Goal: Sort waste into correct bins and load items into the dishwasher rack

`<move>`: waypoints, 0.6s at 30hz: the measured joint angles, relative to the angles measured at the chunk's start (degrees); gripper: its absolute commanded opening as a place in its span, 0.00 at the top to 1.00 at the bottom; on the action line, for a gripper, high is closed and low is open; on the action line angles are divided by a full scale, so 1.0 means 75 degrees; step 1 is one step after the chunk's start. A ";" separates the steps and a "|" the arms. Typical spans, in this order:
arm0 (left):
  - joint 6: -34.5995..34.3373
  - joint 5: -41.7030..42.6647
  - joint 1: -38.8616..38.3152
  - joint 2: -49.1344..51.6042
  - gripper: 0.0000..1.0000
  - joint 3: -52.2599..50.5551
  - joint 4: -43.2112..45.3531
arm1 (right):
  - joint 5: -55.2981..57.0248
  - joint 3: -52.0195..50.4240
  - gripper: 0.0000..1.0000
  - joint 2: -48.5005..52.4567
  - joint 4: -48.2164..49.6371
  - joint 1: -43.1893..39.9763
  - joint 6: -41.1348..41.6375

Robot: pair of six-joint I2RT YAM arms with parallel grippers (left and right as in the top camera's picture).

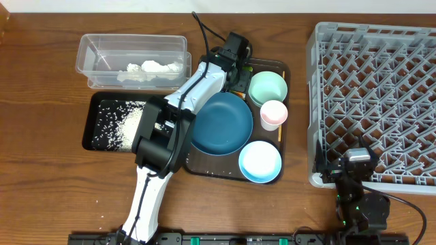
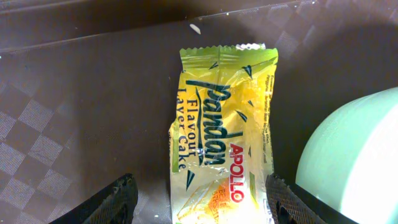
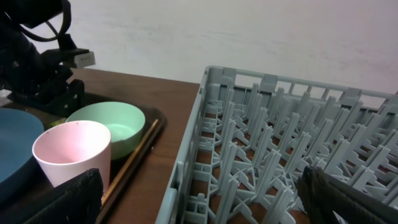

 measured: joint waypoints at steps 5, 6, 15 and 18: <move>0.0003 0.0000 0.0000 0.0085 0.32 0.0000 -0.0061 | 0.0000 0.0000 0.01 0.0003 0.0000 0.0003 0.0000; 0.0017 -0.0006 -0.0003 0.0117 0.33 0.0000 -0.0047 | 0.0000 0.0000 0.01 0.0003 -0.0003 0.0003 0.0000; 0.0015 -0.0041 0.0003 0.0149 0.80 0.0003 -0.0017 | 0.0000 0.0000 0.01 0.0000 0.0000 0.0000 0.0000; 0.0038 -0.0026 0.0003 0.0154 0.93 0.0003 -0.0015 | 0.0000 0.0000 0.01 0.0000 0.0000 0.0000 0.0000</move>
